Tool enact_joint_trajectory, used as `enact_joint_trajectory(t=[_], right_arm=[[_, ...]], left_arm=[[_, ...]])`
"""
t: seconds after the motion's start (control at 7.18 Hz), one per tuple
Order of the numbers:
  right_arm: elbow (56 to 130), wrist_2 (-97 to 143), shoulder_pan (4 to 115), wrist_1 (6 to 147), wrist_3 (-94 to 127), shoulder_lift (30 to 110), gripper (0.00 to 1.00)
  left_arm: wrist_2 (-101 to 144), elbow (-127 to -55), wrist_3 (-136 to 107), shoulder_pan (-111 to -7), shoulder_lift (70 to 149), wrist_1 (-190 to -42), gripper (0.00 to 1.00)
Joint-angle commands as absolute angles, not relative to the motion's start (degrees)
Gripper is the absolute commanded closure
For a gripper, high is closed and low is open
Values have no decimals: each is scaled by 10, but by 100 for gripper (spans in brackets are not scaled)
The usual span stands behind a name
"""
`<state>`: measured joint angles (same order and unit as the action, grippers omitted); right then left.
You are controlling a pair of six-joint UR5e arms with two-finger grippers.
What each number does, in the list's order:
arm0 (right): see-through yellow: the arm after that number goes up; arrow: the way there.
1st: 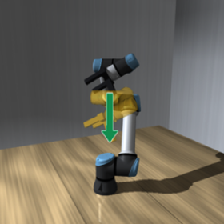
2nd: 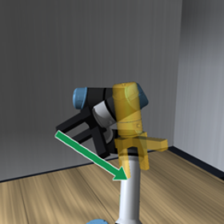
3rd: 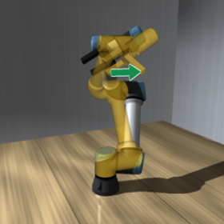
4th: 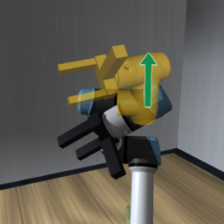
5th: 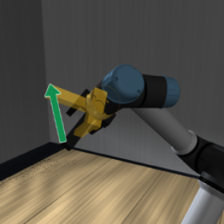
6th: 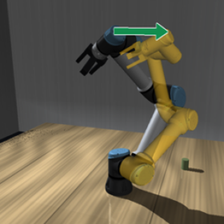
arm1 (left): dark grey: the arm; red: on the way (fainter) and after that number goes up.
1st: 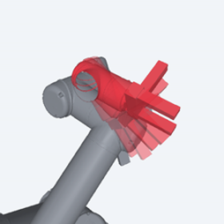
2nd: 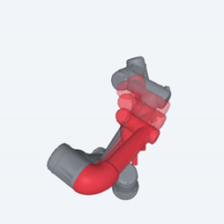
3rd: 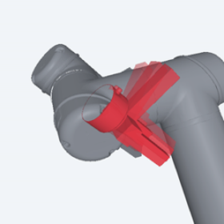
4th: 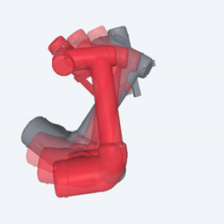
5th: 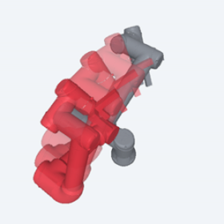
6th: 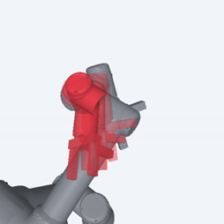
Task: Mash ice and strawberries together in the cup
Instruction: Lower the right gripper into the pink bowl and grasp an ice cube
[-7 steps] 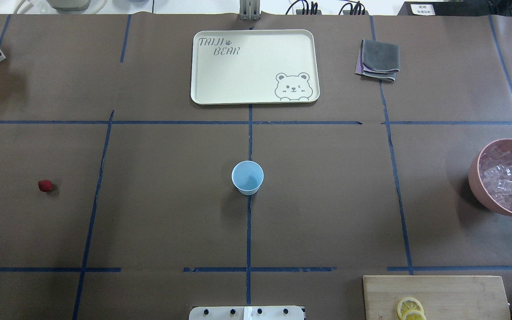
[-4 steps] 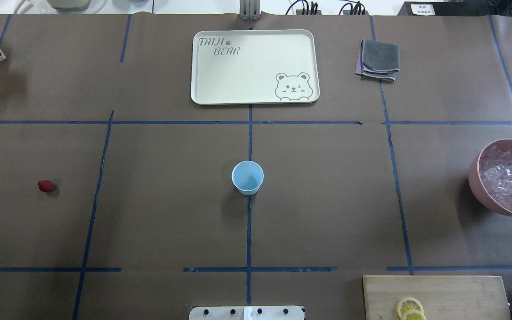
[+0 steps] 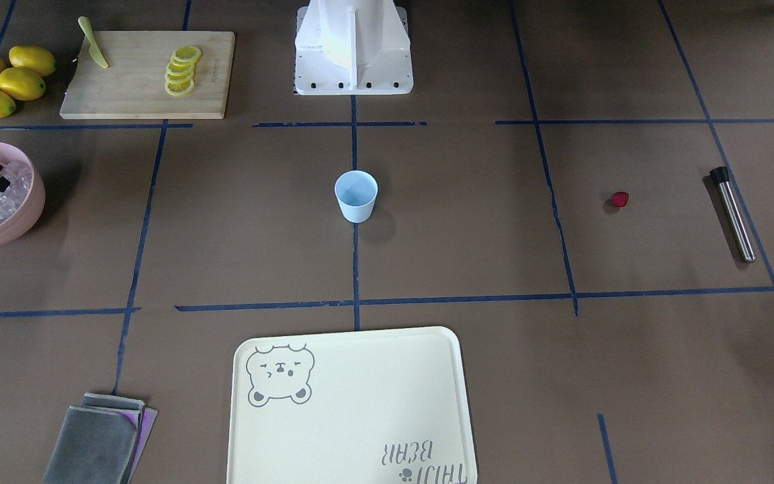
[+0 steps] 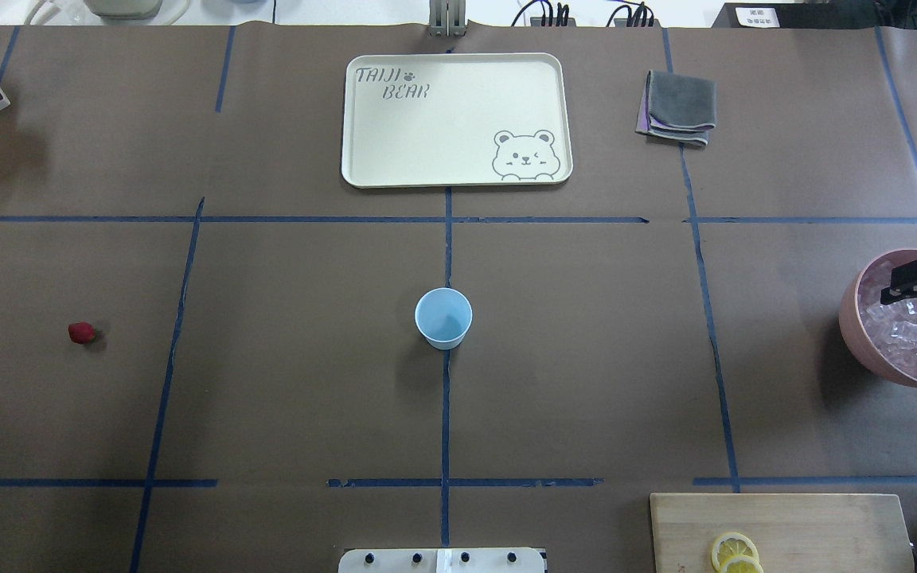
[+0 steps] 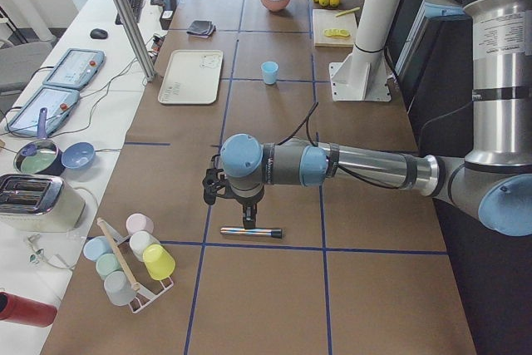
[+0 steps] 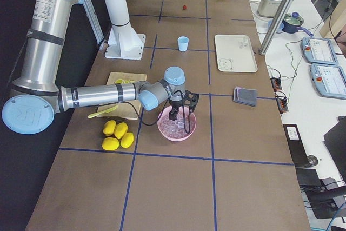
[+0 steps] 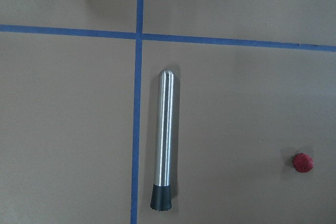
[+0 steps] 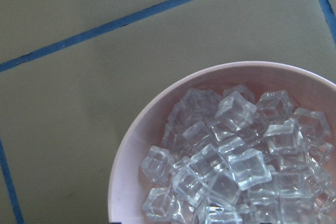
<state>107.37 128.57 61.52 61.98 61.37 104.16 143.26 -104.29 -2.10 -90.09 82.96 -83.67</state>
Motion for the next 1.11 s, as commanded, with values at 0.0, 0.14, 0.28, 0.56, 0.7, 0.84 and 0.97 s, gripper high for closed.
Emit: enact_joint_trajectory(t=[0.0,0.14,0.28,0.56,0.7,0.84,0.97], right_arm=[[1057,1284,605,618,619,1042,14],[1056,1283,603,620,620,1042,15],[1049,1283,602,620,620,1042,16],[1042,1281,597,619,619,1042,20],[1042,1282,594,619,619,1042,21],[1042,1284,594,618,619,1042,31],[1042,1286,593,617,619,1042,52]], left_arm=[[1433,-1044,-20,-901,831,-837,0],[1433,-1044,-19,-901,831,-837,0],[1433,-1048,-19,-901,828,-837,0],[1433,-1050,-18,-901,827,-837,0],[1433,-1053,-18,-902,825,-837,0],[1433,-1055,-18,-902,825,-837,0],[1433,-1057,-18,-902,824,-837,0]])
